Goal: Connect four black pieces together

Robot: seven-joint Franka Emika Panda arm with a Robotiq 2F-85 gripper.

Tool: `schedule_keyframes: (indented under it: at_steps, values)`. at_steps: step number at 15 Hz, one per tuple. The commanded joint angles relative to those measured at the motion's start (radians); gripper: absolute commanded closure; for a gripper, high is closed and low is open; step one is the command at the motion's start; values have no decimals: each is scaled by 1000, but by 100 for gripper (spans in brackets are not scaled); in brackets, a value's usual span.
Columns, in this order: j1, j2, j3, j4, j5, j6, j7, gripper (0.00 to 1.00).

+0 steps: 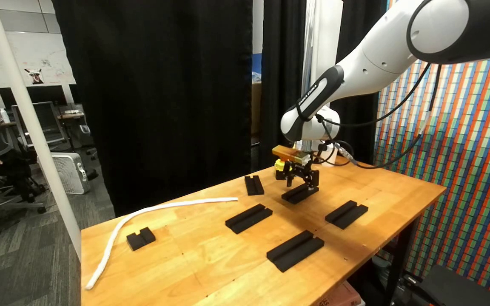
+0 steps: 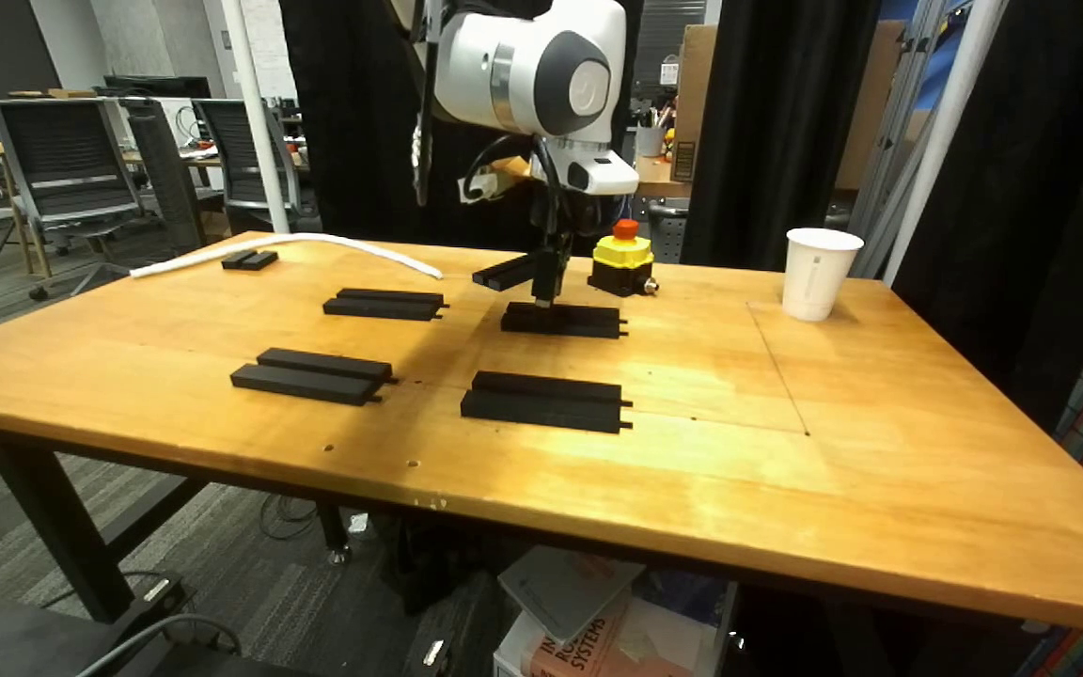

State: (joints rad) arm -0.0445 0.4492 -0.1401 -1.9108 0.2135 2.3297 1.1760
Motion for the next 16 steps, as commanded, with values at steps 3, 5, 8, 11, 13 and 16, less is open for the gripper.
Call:
schedule_keyframes:
  at_steps: [3,5,8,11,13,16]
  values:
    - [-5,14,-2,4,-7,24,-43,0]
    - [-4,19,-2,5,-6,26,-46,0]
    - [-2,27,-4,8,-10,30,-50,0]
    - [0,30,-7,8,-14,34,-51,34]
    - [0,30,-8,8,-15,35,-55,51]
    - [1,28,-9,8,-14,35,-54,55]
